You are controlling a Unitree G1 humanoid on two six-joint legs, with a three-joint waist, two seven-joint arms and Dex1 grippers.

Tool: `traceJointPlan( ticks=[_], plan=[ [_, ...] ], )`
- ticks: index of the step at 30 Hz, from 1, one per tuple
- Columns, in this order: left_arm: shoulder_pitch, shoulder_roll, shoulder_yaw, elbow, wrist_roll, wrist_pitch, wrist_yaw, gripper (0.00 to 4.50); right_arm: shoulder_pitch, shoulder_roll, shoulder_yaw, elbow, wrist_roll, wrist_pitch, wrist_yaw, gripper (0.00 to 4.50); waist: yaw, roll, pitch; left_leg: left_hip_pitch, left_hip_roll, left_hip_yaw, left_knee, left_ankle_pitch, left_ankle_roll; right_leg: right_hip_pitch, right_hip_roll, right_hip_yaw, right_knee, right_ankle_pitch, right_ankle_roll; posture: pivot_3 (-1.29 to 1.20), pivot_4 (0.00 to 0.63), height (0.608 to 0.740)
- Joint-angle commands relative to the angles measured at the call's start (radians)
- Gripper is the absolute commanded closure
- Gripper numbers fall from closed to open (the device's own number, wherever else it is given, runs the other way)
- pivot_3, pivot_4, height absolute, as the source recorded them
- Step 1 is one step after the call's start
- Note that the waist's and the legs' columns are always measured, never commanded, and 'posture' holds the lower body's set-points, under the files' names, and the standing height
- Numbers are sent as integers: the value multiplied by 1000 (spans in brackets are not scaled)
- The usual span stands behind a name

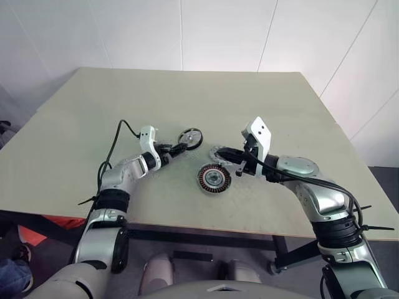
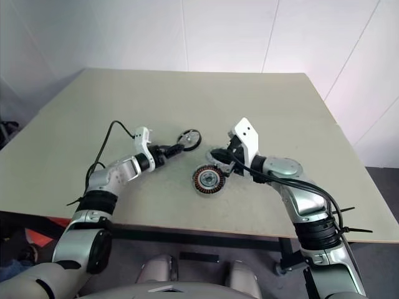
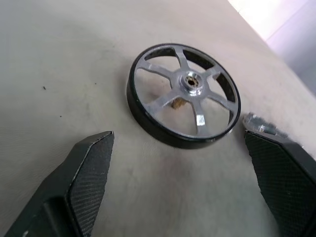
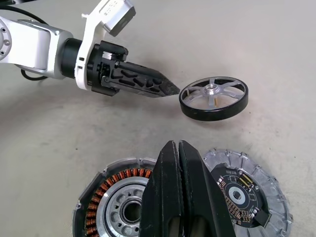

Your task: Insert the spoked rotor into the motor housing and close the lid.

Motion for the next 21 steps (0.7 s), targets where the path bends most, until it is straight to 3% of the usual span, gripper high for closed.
traceJointPlan(
  ticks=[1,9,21],
  plan=[
    [-102,-39,119,102,-118,28,25,18,-18,-4,-28,-43,21,-1,-10,4465,10,0,0,0,0,0,0,0,0,0,0,0,0,0,0,0,0,740],
    [-278,-77,228,365,-144,-26,98,18,-23,0,-32,-39,26,-4,-33,4465,19,-1,0,-1,0,0,0,-1,2,0,0,0,-1,1,-2,0,0,740],
    [-305,-80,264,496,-132,-31,134,18,-16,-4,-33,-45,27,-5,-60,4465,23,-1,0,1,-2,-1,0,-1,2,2,-2,0,-1,-1,1,0,0,740]
  ],
)
